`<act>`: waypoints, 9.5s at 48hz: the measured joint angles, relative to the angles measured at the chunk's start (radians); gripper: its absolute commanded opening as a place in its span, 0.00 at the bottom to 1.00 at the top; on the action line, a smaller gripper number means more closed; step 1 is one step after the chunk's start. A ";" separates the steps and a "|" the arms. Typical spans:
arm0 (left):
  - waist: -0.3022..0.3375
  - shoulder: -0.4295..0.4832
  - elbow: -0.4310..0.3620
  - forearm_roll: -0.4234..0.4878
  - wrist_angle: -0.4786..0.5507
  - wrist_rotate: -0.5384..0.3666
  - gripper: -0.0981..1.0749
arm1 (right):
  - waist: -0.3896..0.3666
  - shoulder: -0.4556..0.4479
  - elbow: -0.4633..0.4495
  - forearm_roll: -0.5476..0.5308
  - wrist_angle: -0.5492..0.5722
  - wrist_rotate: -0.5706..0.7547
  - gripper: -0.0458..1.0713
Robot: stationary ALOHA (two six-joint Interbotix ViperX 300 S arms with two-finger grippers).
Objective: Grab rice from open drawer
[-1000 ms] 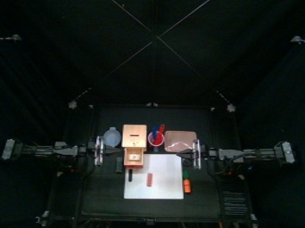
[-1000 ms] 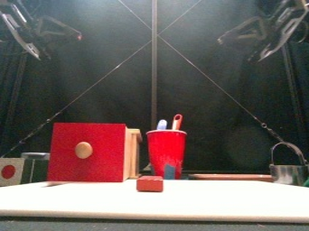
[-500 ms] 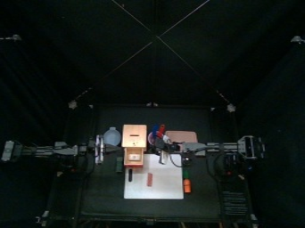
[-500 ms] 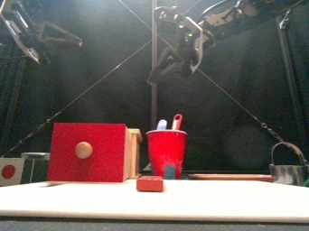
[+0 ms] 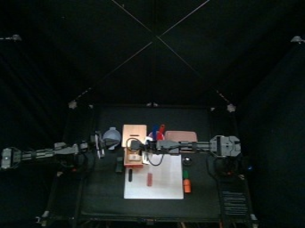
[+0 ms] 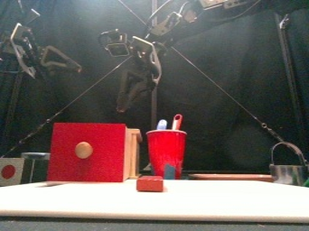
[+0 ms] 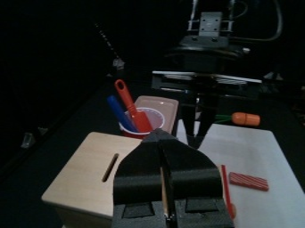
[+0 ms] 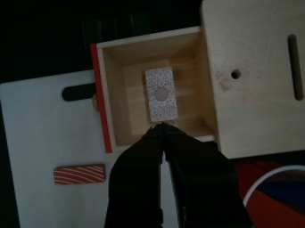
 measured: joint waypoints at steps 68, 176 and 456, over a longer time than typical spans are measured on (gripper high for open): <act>0.250 0.000 0.020 0.100 0.021 0.006 0.08 | -0.035 0.255 -0.253 0.080 0.184 -0.031 0.77; 0.273 0.000 0.017 0.100 0.021 0.005 0.08 | 0.000 0.334 -0.287 -0.058 0.216 -0.034 0.80; 0.037 0.003 -0.080 -0.078 0.008 -0.006 0.08 | -0.052 -0.729 0.882 -1.006 -0.718 1.129 0.95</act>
